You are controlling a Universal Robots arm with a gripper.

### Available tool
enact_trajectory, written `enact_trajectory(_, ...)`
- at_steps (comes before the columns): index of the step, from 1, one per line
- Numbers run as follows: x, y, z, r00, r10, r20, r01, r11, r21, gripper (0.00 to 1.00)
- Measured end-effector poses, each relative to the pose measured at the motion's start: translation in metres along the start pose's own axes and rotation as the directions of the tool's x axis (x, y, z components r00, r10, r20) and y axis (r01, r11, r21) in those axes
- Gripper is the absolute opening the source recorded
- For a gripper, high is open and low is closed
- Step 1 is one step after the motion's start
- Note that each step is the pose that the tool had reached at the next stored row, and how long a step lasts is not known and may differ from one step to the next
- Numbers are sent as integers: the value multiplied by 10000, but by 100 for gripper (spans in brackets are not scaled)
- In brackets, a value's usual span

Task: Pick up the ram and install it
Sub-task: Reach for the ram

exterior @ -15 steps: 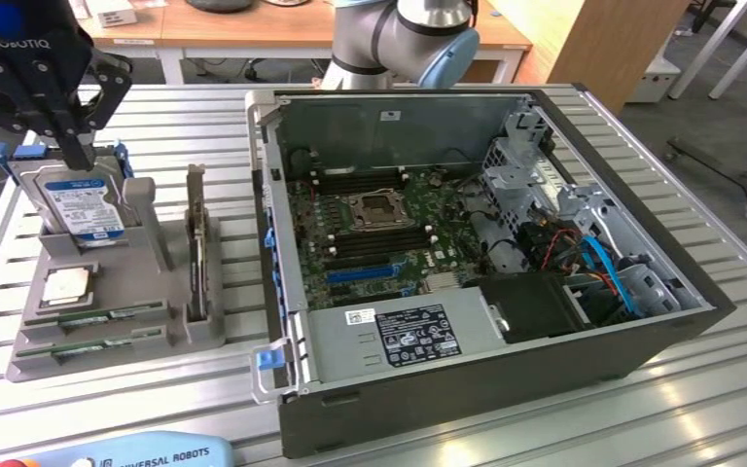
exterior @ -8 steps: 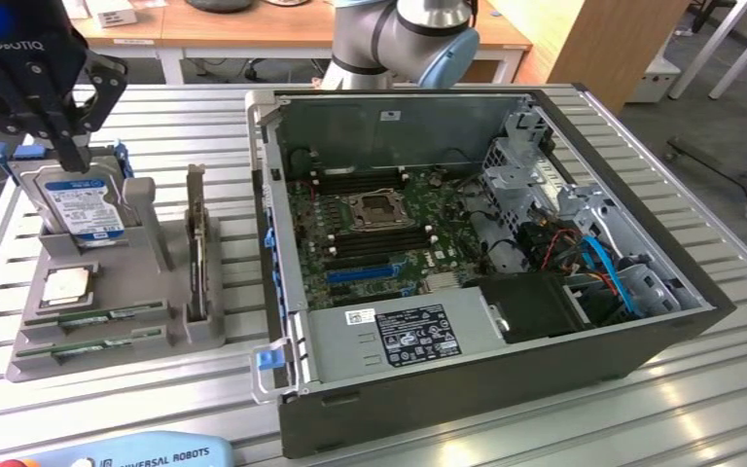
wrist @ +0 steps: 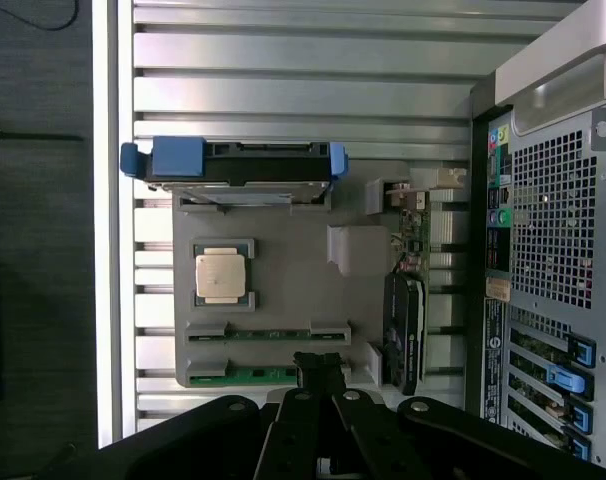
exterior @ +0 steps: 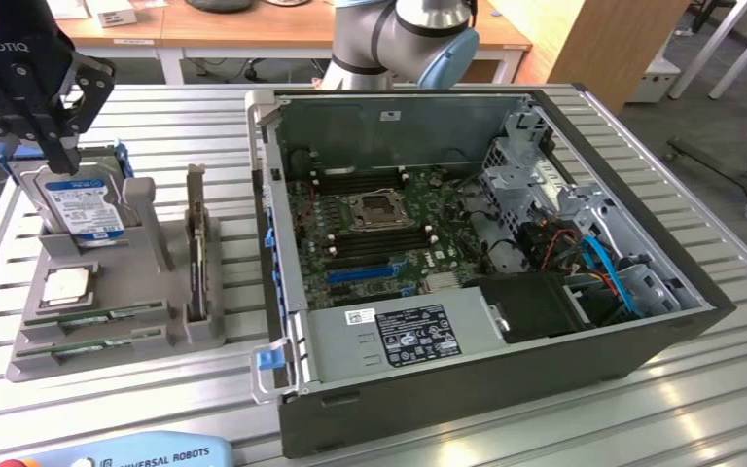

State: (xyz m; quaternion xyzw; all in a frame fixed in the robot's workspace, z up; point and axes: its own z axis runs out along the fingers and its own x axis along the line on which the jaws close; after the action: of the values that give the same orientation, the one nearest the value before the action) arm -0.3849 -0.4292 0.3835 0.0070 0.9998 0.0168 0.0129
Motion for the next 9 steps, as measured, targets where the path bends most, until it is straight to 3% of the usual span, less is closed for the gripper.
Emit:
enact_trajectory(4,1,0,0,10000,1,0,-1,10000,-3,10)
enact_trajectory(9,1,0,4,10000,5,-2,-5,10000,-63,10)
